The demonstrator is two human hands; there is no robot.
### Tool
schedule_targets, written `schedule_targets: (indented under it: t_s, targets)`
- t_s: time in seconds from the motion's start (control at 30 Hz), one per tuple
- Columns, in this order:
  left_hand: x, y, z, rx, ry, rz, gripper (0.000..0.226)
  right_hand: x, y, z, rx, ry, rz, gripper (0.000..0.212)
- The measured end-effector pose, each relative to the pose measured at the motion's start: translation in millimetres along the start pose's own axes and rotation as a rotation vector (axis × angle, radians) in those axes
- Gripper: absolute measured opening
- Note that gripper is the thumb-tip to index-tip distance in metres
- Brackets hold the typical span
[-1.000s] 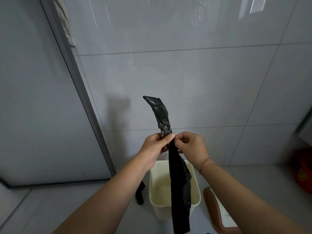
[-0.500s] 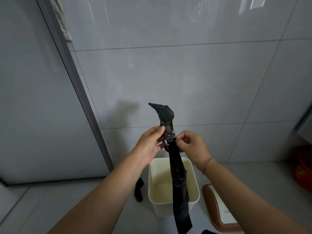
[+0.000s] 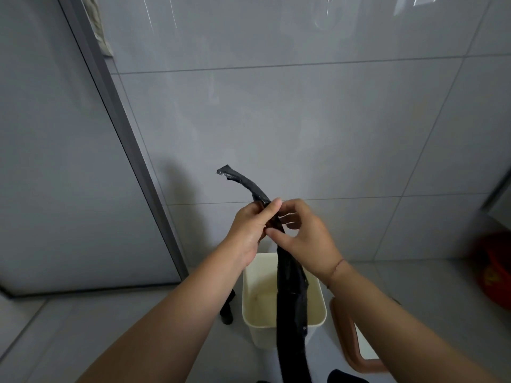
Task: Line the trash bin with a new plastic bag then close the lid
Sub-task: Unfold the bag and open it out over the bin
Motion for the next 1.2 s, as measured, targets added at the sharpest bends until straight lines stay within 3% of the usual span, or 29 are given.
schedule_targets:
  t_s: [0.07,0.13,0.2,0.3,0.37,0.5,0.63,0.7,0.8,1.0,1.1,1.2]
  targets:
    - [5.6,2.3,3.6,0.008,0.000,-0.006,0.018,3.1,1.2,2.6,-0.019,0.015,0.064,0.032]
    - [11.7,3.2,7.8,0.010,-0.015,-0.023,0.017,2.7,4.8,1.2,0.010,0.077,0.050,0.021]
    - [13.8,3.6,10.1,0.032,-0.039,-0.052,0.022,-1.2,10.7,-4.2,0.129,0.132,-0.110,0.005]
    - [1.0,3.1,1.3,0.080,0.051,-0.186,0.053,-7.0,24.2,-13.4,0.412,0.131,-0.480,0.018]
    - [-13.2,-3.9,-6.8,0.007,0.138,-0.202,0.069,-11.1,30.4,-16.0,0.546,0.086,-0.626,0.027]
    - [-20.9,-18.0,-8.9,-0.153,0.017,-0.104,0.025,-16.4,33.8,-20.3,0.596,0.025,-0.750,0.035]
    - [-14.1,-22.6,-2.3,-0.180,-0.259,-0.142,0.050,-17.3,35.3,-24.7,0.624,0.013,-0.847,0.039]
    - [-12.5,-26.8,0.2,-0.139,-0.327,-0.210,0.044,-16.2,35.4,-27.3,0.642,0.020,-0.875,0.040]
    - [-19.0,-35.9,-3.1,-0.029,-0.241,-0.431,0.014,-17.0,34.3,-35.8,0.704,0.051,-0.964,0.044]
    - [-55.1,-77.2,-2.2,-0.121,-0.244,-0.752,0.013,-46.7,50.5,-61.7,0.945,0.297,-1.165,0.042]
    - [-67.0,-84.3,-1.8,-0.174,-0.224,-0.634,0.008,-54.9,59.7,-60.9,0.984,0.343,-1.228,0.041]
    - [-61.6,-77.4,-4.3,-0.222,-0.113,-0.348,0.007,-52.5,72.5,-51.5,0.995,0.337,-1.127,0.044]
Point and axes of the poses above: each hand's wrist, its own z-axis away from the middle knuckle, its own x-axis out of the palm, y = z × x, the point moved 4 cm from there along -z, towards the middle knuckle, and after that the axes turned 14 degrees about y, right-handed, at the moved point
